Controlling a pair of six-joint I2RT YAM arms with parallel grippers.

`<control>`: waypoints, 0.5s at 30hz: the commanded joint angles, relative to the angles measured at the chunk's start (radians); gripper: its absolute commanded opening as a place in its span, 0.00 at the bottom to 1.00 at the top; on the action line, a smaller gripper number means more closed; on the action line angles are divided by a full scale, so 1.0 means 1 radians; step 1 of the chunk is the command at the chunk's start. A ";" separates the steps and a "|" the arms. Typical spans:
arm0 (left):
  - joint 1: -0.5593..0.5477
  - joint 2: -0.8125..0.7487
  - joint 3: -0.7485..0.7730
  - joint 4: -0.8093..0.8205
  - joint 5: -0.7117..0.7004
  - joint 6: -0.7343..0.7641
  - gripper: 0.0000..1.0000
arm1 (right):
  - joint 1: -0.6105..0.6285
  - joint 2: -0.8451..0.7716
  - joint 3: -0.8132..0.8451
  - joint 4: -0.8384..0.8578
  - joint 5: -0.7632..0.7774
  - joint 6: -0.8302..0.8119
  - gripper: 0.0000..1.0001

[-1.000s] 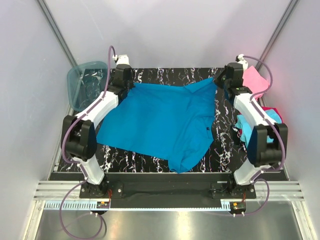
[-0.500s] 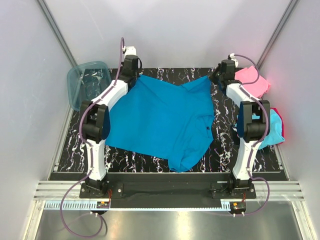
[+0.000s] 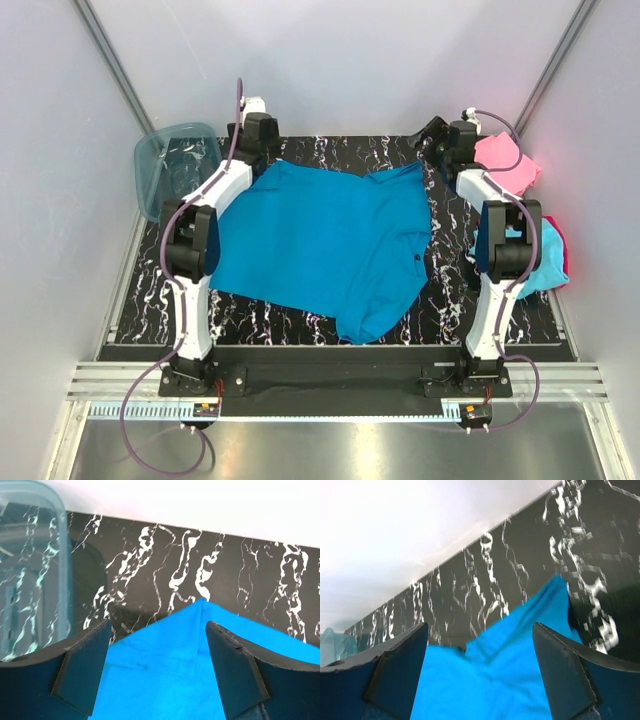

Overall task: Fold and stack the t-shirts
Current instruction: Flatten the tshirt out

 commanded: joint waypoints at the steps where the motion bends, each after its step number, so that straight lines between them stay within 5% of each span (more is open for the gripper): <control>1: -0.001 -0.192 -0.042 0.038 -0.001 -0.027 0.80 | 0.002 -0.218 -0.079 0.064 -0.002 0.018 0.91; 11: -0.113 -0.552 -0.367 -0.066 0.086 -0.206 0.77 | 0.108 -0.787 -0.549 -0.132 0.175 0.084 0.91; 15: -0.162 -0.620 -0.528 -0.051 0.105 -0.281 0.77 | 0.184 -0.883 -0.748 -0.148 0.281 0.108 0.91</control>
